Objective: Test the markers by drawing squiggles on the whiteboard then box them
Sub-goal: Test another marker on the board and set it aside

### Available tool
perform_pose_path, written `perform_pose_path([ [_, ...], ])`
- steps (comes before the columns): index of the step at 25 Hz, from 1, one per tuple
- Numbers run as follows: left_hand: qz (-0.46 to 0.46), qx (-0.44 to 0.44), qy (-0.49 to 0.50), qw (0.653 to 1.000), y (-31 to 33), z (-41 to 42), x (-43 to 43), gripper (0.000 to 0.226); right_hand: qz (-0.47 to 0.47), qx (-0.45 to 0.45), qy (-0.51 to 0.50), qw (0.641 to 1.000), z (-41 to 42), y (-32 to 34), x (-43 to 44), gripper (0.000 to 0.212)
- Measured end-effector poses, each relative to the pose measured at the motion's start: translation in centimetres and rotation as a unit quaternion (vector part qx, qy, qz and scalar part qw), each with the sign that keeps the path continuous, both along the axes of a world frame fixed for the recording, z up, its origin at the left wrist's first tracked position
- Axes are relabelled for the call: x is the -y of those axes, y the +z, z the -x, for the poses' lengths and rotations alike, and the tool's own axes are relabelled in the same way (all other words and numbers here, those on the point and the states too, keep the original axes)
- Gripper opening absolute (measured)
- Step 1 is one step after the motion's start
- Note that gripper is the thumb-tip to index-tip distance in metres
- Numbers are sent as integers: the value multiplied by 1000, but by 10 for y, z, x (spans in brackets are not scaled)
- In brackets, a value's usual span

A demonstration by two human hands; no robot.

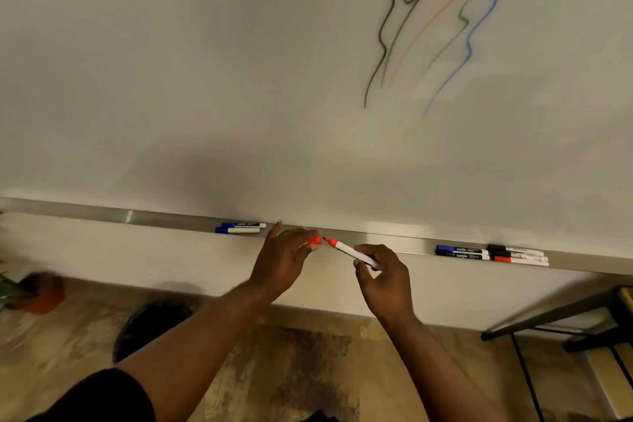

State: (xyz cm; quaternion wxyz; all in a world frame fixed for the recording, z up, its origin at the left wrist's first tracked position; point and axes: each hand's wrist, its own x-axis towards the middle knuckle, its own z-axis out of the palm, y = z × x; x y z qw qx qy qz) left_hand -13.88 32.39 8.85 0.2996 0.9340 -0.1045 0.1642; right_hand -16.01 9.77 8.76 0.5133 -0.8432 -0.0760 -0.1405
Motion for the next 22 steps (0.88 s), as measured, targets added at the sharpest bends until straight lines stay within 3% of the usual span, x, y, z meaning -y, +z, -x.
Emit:
perform_pose_path([
  [5, -25, -39, 4, 999, -29, 36, 9, 35, 18, -18, 59, 998, 17, -19, 7, 25],
  [8, 8, -69, 44, 997, -41, 51, 13, 35, 26, -31, 68, 997, 21, -25, 12, 25],
  [22, 0, -102, 91, 991, -54, 97, 26, 29, 9, -45, 181, 982, 27, -26, 33, 27],
])
